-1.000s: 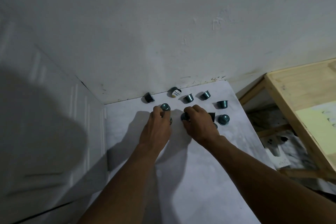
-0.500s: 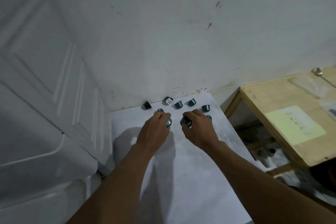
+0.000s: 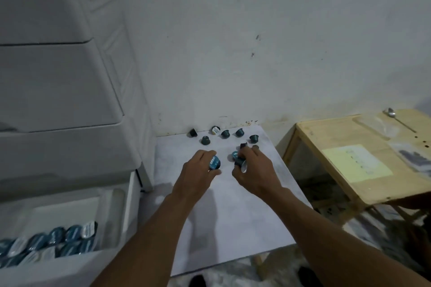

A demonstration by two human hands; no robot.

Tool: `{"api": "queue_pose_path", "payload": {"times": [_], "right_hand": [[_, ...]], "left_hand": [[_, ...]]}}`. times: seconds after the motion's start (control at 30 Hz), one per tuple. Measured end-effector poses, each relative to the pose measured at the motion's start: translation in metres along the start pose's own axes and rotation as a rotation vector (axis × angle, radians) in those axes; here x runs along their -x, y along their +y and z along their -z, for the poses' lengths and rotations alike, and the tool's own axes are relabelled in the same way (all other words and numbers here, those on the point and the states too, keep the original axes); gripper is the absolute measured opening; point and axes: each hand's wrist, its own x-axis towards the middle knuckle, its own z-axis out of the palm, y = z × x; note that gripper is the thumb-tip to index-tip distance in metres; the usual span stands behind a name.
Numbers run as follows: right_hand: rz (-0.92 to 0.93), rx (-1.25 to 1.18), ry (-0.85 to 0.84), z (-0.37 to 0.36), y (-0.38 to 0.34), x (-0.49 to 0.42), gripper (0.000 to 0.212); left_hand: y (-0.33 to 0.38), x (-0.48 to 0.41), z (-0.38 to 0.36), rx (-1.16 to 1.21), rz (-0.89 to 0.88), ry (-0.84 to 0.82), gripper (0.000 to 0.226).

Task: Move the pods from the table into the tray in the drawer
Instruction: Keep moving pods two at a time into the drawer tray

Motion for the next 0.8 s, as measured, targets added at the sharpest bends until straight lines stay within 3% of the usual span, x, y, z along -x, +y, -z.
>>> {"api": "queue_pose_path", "payload": {"times": [0.27, 0.43, 0.6, 0.8], "right_hand": [[0.111, -0.04, -0.089, 0.0, -0.046, 0.078, 0.038], [0.212, -0.048, -0.115, -0.014, -0.094, 0.102, 0.034], [0.274, -0.069, -0.143, -0.043, -0.16, 0.116, 0.043], [0.328, -0.082, -0.099, -0.095, -0.268, 0.134, 0.037]], "left_hand": [[0.01, 0.104, 0.043, 0.035, 0.085, 0.157, 0.042], [-0.013, 0.148, 0.076, 0.019, 0.183, 0.231, 0.045], [-0.053, 0.19, 0.118, 0.029, 0.203, 0.286, 0.041], [-0.131, 0.251, 0.201, 0.053, 0.223, 0.327, 0.044]]}}
